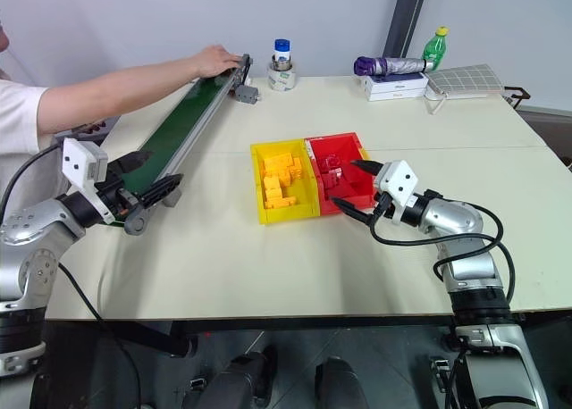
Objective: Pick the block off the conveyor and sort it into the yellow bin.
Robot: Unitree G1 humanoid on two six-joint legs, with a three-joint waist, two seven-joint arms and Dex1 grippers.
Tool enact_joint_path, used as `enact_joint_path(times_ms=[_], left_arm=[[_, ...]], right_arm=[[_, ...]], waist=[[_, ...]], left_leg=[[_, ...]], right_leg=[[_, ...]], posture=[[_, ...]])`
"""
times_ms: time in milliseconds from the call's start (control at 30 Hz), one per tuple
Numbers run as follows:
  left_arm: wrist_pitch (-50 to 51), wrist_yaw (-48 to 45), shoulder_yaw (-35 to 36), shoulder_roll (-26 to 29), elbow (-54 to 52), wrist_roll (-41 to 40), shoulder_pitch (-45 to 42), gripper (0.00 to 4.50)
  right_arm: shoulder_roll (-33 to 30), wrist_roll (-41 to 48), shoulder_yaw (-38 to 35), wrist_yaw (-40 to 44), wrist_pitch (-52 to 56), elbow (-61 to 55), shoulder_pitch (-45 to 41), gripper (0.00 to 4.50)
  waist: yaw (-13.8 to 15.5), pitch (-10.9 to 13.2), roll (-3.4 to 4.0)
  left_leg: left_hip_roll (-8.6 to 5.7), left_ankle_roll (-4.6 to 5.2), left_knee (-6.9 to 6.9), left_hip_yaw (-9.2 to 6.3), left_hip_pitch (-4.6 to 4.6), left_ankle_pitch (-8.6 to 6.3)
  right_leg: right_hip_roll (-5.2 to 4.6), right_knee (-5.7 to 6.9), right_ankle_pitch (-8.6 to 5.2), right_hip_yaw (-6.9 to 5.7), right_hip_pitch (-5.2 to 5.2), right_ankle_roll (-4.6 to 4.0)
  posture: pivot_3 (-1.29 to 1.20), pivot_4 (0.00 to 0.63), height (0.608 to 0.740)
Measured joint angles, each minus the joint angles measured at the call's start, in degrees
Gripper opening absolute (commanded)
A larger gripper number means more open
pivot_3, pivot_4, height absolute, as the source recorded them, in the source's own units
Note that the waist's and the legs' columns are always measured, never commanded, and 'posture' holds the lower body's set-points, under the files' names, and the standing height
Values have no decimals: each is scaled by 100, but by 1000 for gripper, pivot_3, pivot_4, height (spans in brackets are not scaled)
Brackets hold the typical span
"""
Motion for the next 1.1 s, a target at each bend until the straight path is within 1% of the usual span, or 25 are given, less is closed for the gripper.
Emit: enact_joint_path(times_ms=[300,400,600,733,900,1100], left_arm=[[-153,119,24,-25,4,58,8,4470],[-310,256,179,-101,-87,71,175,4470],[-799,1064,721,-390,-260,366,705,4470],[-876,1888,1169,-874,-741,563,1402,4470],[-693,2517,1192,-1267,-1107,642,1852,4470],[-662,2714,1191,-1396,-1238,619,1850,4470]], right_arm=[[0,0,0,0,0,-1,31,4500],[3,0,0,0,-7,-1,30,4500],[6,0,0,1,-33,-1,35,4500],[12,1,1,8,-45,6,32,4500],[48,1,20,23,-52,64,-2,4500],[57,0,30,72,-87,104,-60,4500]], waist=[[-1,0,0],[-3,0,0],[-4,0,0],[-4,0,0],[39,0,-1],[11,0,-1]], left_leg=[[0,0,0,0,0,0],[0,0,-1,0,0,0],[1,0,-2,1,0,0],[0,2,-2,6,0,-1],[1,1,3,4,1,-1],[1,1,3,5,1,-1]], right_leg=[[0,0,0,0,1,0],[0,-1,0,0,0,0],[0,0,0,1,0,0],[-2,-3,0,5,1,1],[-2,-1,0,2,9,0],[-2,-1,-1,2,6,0]], posture=[[0,150,740],[0,150,740],[0,150,740],[0,150,740],[0,150,740],[0,150,740]])
